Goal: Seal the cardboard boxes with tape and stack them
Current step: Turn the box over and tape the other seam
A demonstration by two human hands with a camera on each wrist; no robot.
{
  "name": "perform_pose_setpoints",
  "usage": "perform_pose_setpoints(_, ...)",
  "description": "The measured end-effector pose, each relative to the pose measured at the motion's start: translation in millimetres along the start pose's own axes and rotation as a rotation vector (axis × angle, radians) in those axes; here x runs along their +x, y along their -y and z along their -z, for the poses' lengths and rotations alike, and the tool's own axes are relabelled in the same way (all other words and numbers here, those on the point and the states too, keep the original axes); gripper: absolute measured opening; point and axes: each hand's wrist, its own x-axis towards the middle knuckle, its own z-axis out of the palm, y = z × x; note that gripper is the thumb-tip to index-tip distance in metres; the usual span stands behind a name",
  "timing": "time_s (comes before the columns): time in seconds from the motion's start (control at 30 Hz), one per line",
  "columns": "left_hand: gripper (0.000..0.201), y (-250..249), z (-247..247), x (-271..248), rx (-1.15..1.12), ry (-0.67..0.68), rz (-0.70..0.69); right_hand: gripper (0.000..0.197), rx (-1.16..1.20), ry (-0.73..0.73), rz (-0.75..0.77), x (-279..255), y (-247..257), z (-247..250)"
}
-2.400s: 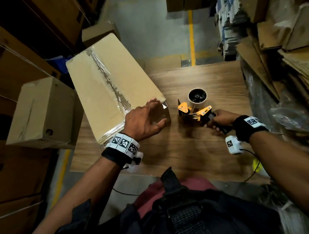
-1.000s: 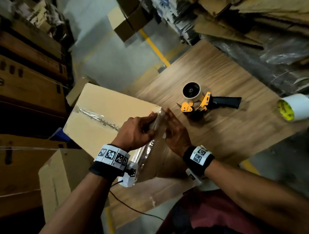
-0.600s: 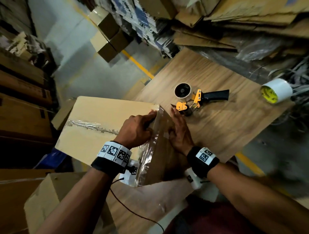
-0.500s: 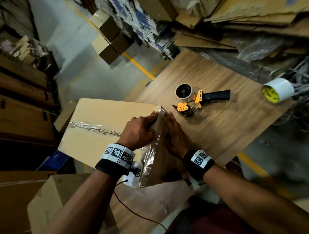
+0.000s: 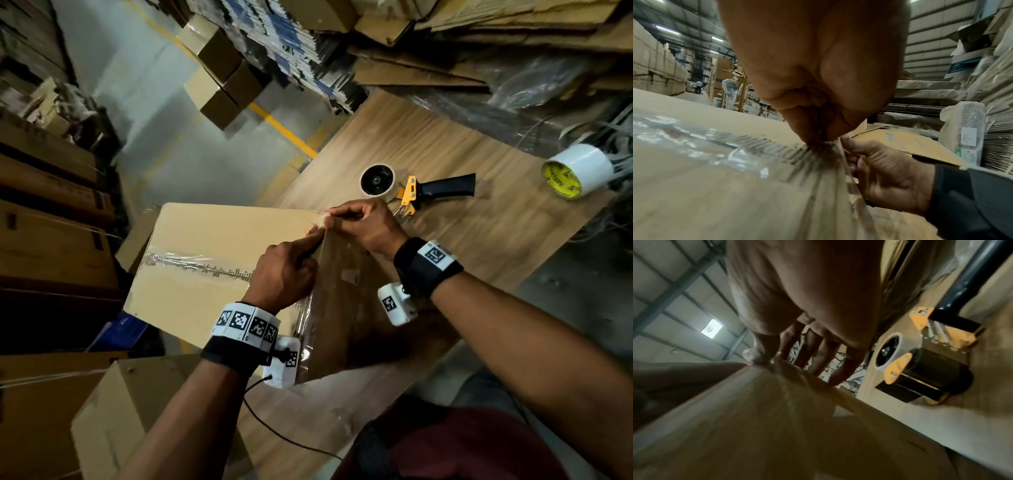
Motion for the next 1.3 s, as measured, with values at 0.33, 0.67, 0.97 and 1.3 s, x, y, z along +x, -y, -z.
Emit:
perform_pose_setpoints(0.33,0.048,23.3,-6.3,7.2,-0.154,-0.042,-0.038,0.026,0.111,0.107,0.033,19.9,-29.1,6.7)
perform_pose_setpoints(0.67,0.032,22.7,-11.4,7.7,-0.273,-0.182,0.032,0.041,-0.195,0.177,0.069,17.5,-41.1,21.1)
perform_pose_setpoints(0.97,0.058,31.7,-21.0,1.4,-0.338,-0.095,0.004,0.043,-0.388,0.235,0.206,16.5,-45.9,18.7)
perform_pose_setpoints(1.3,0.072,27.2,-13.1,1.4,-0.261,-0.047,-0.062,0.071,-0.444,0.343,0.265,15.1,-25.3,15.4)
